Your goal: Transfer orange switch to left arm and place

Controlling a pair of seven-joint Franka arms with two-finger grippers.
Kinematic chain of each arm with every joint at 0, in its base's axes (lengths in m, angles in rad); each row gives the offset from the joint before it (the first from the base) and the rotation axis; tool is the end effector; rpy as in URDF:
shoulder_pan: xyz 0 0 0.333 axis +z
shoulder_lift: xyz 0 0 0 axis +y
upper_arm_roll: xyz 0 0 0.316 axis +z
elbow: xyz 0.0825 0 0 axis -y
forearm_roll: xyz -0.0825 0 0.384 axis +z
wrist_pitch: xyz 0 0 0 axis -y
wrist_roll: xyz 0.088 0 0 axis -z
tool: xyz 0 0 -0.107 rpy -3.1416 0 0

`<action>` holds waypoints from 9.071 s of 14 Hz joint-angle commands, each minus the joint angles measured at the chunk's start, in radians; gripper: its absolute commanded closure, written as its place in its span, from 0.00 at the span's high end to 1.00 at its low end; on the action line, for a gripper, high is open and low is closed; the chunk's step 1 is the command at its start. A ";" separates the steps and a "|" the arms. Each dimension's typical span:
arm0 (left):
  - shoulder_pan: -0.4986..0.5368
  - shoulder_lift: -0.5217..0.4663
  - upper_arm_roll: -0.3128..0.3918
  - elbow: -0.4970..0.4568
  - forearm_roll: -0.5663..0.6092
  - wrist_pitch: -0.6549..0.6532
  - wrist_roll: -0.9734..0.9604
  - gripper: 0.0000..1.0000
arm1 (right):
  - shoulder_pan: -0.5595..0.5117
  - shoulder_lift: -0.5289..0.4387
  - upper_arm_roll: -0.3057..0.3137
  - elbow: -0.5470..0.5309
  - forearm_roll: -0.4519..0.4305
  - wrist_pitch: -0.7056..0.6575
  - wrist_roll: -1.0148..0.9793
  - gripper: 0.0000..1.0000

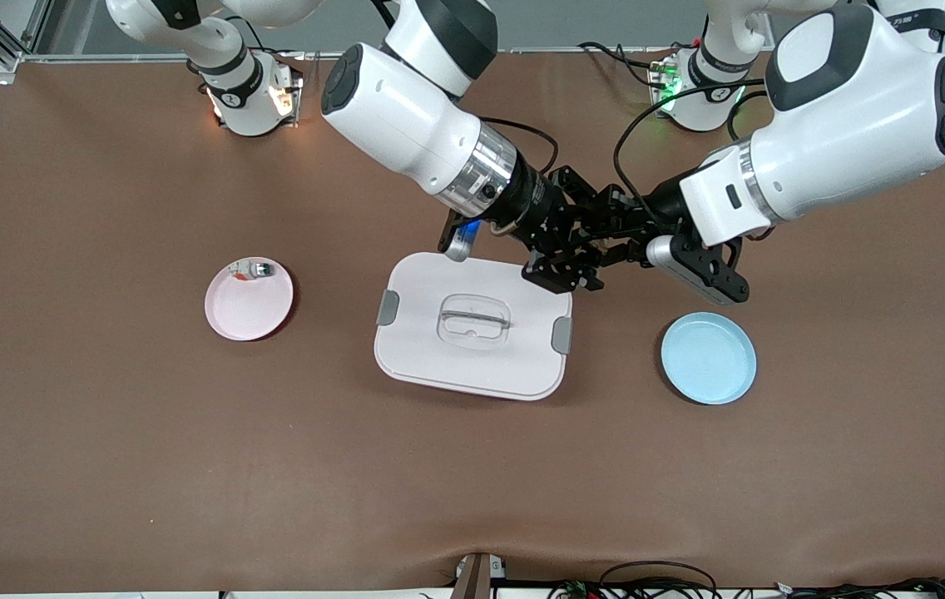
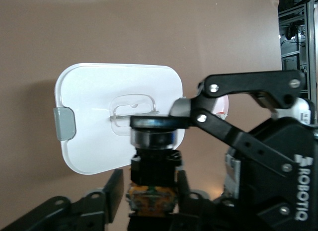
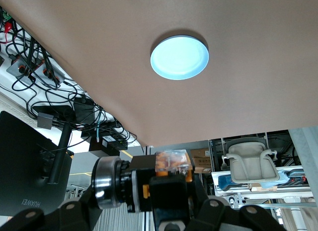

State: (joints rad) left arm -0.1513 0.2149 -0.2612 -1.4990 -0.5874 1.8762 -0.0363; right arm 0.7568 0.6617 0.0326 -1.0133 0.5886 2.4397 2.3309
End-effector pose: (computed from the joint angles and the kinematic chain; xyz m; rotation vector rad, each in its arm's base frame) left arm 0.5803 -0.2809 0.5787 2.4764 -0.2885 0.0248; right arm 0.5607 0.5527 0.5579 -1.3812 1.8524 0.6711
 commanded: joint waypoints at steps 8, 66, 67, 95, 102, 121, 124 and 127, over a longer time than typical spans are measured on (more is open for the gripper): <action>-0.002 -0.005 -0.001 -0.001 0.156 -0.011 0.009 0.00 | 0.007 0.016 -0.019 0.038 0.004 -0.005 0.044 1.00; 0.338 0.307 0.002 -0.570 0.698 0.802 1.691 0.00 | -0.680 -0.339 -0.016 -0.056 -0.581 -1.267 -2.219 1.00; 0.338 0.308 0.002 -0.570 0.698 0.802 1.691 0.00 | -0.677 -0.371 -0.016 -0.111 -0.581 -1.231 -2.217 1.00; 0.357 -0.192 -0.050 -0.411 0.681 0.074 0.588 1.00 | -0.722 -0.608 -0.037 -0.442 -0.538 -0.959 -2.197 1.00; 0.358 -0.204 -0.088 -0.227 0.672 -0.201 0.172 1.00 | -0.720 -0.606 -0.031 -0.442 -0.533 -0.943 -2.196 1.00; 0.375 -0.196 -0.078 -0.044 0.666 -0.371 0.004 1.00 | -0.720 -0.608 -0.031 -0.447 -0.539 -0.949 -2.294 1.00; 0.371 -0.204 -0.107 -0.047 0.666 -0.373 -0.115 1.00 | -0.718 -0.610 -0.030 -0.447 -0.544 -0.949 -2.320 1.00; 0.377 -0.227 -0.105 -0.070 0.643 -0.362 -0.116 1.00 | -0.721 -0.610 -0.031 -0.447 -0.553 -0.947 -2.398 1.00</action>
State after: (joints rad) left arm 0.2139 0.0084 -0.3630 -1.5674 0.0835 1.5268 -0.1440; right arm 0.0478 0.0685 -0.0059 -1.4526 0.0414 1.4966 -0.0128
